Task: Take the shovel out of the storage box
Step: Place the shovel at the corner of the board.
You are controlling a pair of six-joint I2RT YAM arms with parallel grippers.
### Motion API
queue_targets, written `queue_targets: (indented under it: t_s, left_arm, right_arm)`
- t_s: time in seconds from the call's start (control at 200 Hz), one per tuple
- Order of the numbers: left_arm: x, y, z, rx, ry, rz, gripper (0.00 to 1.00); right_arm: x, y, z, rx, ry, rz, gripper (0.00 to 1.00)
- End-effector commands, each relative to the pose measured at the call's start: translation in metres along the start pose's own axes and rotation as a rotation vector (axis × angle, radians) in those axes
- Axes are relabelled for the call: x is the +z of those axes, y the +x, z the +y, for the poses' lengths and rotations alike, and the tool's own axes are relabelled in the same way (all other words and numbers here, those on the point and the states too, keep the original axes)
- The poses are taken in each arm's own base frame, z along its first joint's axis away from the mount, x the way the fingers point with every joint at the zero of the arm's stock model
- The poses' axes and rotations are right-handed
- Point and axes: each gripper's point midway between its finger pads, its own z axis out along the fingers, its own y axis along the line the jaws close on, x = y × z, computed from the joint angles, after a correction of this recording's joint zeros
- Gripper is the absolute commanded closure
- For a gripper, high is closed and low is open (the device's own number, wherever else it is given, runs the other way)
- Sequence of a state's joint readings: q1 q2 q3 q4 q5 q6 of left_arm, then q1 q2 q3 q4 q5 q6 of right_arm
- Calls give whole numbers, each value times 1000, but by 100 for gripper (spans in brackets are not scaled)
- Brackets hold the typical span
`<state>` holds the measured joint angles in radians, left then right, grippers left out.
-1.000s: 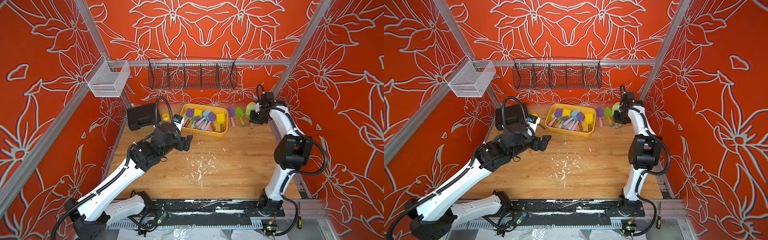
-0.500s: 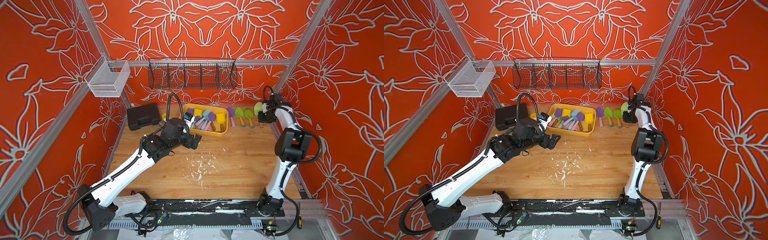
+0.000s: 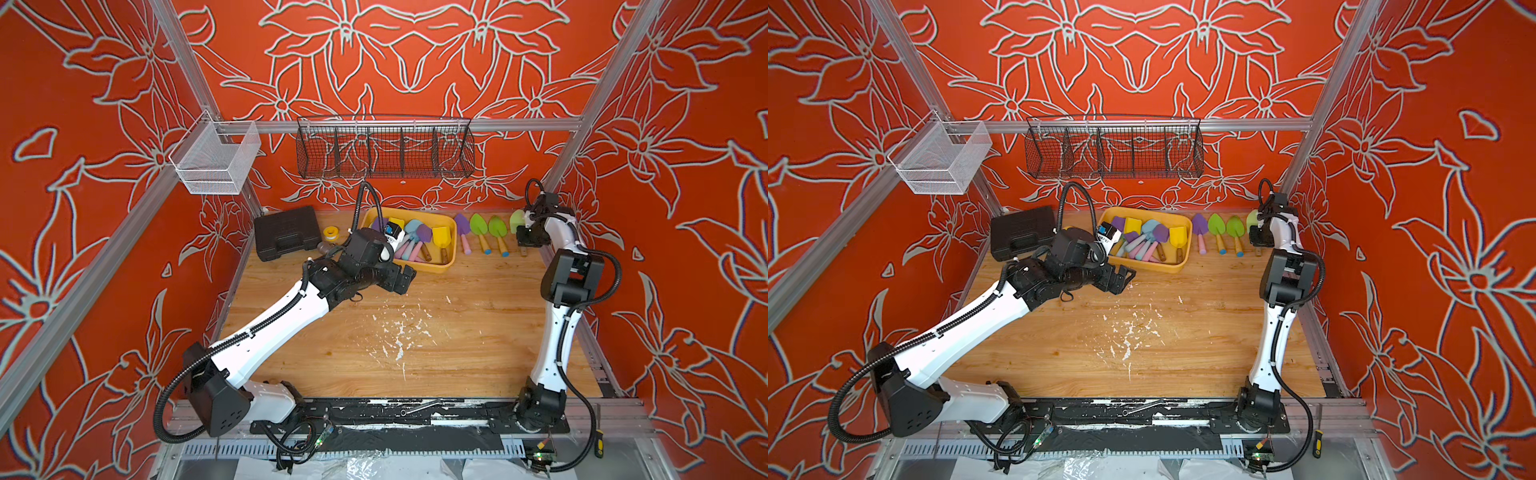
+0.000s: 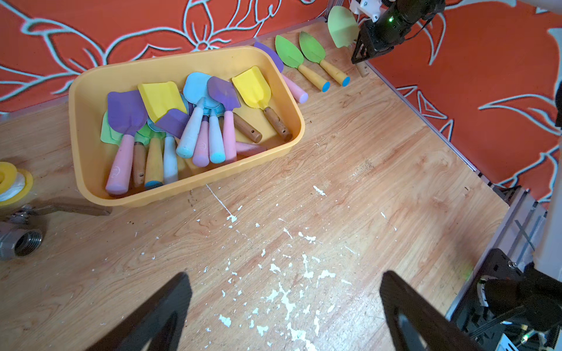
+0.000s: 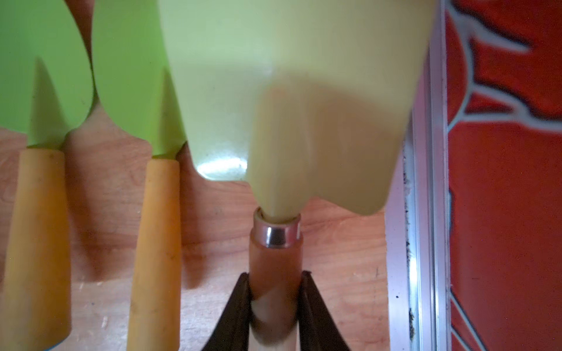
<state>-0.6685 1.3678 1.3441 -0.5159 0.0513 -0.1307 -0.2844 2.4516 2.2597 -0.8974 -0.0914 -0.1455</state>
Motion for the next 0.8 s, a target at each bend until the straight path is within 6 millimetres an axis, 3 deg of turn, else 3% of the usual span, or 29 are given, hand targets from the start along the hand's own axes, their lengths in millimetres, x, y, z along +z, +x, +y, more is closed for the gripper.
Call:
queue_targets:
  t_s: [0.0,0.22,0.605,0.796]
  left_arm:
    - [0,-10,-4,-5,19,-7,3]
    - [4,-7,-4,-9,20,15,3]
    - [6,-1,-1,1,0,51,3]
    - [4,-3,0,13,-5,43,3]
  right_arm:
    - [8,-5,5,-3,-43,-4,100]
    - [20,-8,7,12,-62,-6,100]
    - [42,8,-3,9,-6,53,99]
    - [45,4,-5,15,2,41,91]
